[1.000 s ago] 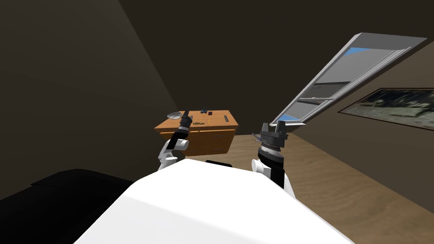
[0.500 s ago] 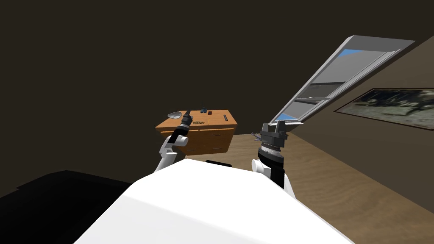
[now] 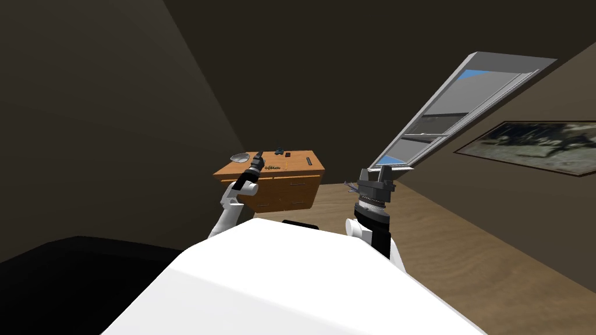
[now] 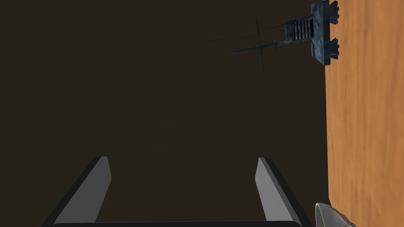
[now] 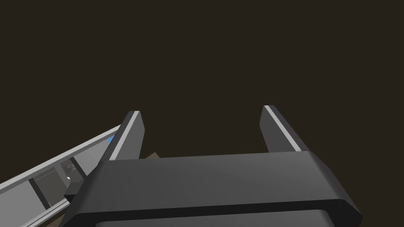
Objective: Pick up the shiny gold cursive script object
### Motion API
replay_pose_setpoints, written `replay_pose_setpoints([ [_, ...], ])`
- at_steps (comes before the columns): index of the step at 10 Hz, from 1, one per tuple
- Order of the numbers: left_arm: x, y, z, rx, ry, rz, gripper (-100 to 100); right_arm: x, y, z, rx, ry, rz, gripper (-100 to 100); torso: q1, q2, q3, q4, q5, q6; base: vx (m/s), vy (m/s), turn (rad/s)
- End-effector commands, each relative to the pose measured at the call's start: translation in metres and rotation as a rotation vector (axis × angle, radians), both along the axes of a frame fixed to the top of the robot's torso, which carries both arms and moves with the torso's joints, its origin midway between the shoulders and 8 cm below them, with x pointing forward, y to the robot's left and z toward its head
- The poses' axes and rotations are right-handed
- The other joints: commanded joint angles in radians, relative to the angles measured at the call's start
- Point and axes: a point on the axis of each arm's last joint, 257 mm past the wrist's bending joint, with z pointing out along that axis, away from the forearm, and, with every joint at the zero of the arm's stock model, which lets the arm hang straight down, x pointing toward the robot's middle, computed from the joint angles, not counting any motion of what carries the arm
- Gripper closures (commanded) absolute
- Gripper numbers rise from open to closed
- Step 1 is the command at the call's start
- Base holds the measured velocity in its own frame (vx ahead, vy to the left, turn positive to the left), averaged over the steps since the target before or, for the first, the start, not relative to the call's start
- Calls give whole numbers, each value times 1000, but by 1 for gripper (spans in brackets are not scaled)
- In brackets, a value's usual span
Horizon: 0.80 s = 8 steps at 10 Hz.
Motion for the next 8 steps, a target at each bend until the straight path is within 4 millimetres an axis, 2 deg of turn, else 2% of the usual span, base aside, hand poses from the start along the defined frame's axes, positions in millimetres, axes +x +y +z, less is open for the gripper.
replay_pose_setpoints([
  [1, 3, 3, -7, -3, 29, 7, -100, 0, 0, 0, 0, 0, 0, 0, 0, 0, 0, 0, 0, 0, -12, -5, 1],
  [2, 17, 13, -8, 2, 57, 19, -100, 0, 0, 0, 0, 0, 0, 0, 0, -1, 0, 0, 0, 0, -22, -15, -21],
  [4, 18, 16, -17, -3, 93, 28, -100, 0, 0, 0, 0, 0, 0, 0, 0, 0, 0, 0, 0, 0, -19, -10, -9],
  [5, 31, 26, -16, 3, 115, 40, -100, 0, 0, 0, 0, 0, 0, 0, 0, -1, 0, 0, 0, 0, -23, -14, -17],
  [7, 32, 29, -27, -4, 160, 51, -100, 0, 0, 0, 0, 0, 0, 0, 0, 0, 0, 0, 0, 0, -18, -11, -8],
  [8, 44, 41, -26, -1, 186, 65, -100, 0, 0, 0, 0, 0, 0, 0, 0, -1, 0, 0, 0, 0, -22, -18, -19],
])
